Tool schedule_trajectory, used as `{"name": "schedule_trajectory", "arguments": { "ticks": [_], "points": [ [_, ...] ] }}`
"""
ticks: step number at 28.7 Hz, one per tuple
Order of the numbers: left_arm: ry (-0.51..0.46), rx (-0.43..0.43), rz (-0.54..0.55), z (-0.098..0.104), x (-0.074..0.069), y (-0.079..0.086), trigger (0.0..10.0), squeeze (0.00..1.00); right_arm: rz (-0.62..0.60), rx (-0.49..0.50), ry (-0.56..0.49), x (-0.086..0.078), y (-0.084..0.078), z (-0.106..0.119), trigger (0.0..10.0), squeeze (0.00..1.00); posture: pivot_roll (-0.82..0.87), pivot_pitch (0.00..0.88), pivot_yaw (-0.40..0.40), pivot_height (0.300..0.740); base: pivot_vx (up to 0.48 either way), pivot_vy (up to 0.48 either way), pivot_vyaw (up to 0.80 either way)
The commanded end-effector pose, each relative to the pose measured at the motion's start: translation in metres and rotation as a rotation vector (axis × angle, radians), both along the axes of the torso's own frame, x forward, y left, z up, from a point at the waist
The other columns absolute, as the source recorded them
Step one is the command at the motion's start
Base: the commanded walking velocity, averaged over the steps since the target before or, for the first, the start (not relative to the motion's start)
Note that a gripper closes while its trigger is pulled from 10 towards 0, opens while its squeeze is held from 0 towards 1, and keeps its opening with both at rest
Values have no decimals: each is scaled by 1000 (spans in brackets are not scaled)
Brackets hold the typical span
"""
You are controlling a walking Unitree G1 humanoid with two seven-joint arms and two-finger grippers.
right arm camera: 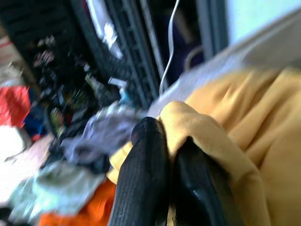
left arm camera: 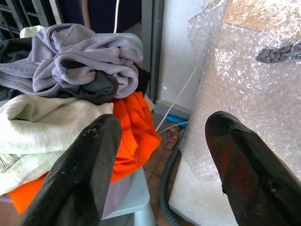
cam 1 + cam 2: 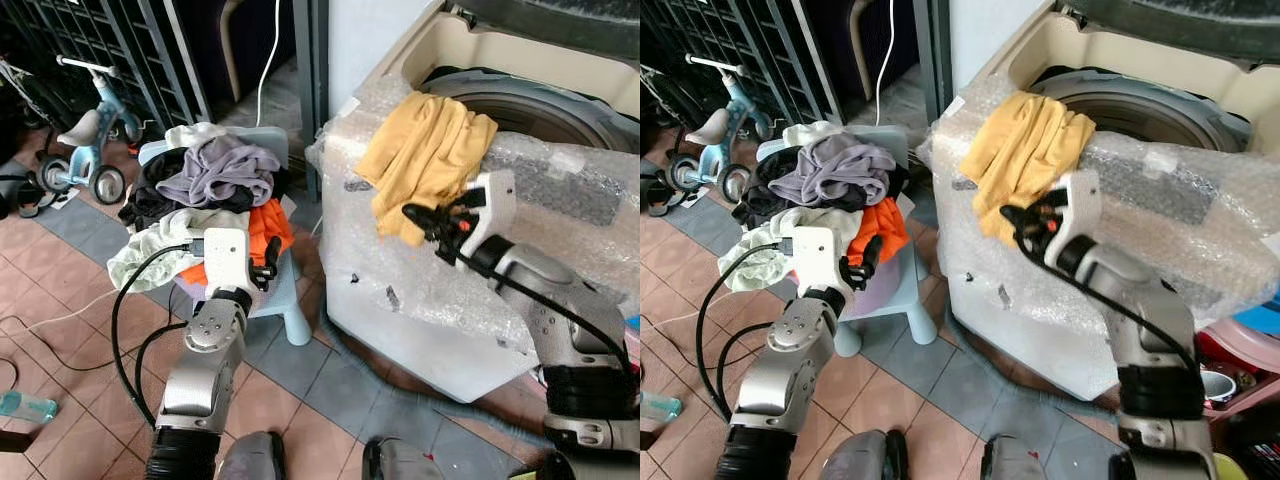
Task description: Clothes washing
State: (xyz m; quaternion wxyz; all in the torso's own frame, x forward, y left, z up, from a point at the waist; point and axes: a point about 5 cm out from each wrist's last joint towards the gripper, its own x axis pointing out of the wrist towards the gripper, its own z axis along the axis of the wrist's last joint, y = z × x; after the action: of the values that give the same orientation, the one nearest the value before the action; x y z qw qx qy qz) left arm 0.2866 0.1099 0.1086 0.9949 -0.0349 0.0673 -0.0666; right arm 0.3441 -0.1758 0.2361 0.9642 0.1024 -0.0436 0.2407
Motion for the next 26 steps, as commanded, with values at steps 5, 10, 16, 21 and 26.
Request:
{"name": "schedule_trajectory", "arguments": {
  "ticks": [5, 10, 16, 21, 26],
  "points": [
    [4, 13, 16, -2, 1, 3, 10000, 0, -320, 101, -239, 20, -44, 65, 0, 0, -59, 77, 36, 740, 0, 0, 0],
    [6, 8, 28, -4, -2, 2, 10000, 0, -731, 5, -271, 38, -98, 93, 10000, 1000, -46, 76, 23, 740, 0, 0, 0],
    [12, 13, 30, -5, -3, 4, 10000, 0, -936, -296, -268, 27, -113, 75, 10000, 1000, -53, 80, 33, 740, 0, 0, 0],
    [11, 17, 19, -4, -1, 3, 10000, 0, -811, -414, -208, 31, -107, 45, 10000, 1000, -58, 81, 39, 740, 0, 0, 0],
    [16, 19, 11, -6, -3, 2, 10000, 0, -437, -412, -101, 21, -86, 6, 10000, 1000, -54, 82, 42, 740, 0, 0, 0]
  ]
}}
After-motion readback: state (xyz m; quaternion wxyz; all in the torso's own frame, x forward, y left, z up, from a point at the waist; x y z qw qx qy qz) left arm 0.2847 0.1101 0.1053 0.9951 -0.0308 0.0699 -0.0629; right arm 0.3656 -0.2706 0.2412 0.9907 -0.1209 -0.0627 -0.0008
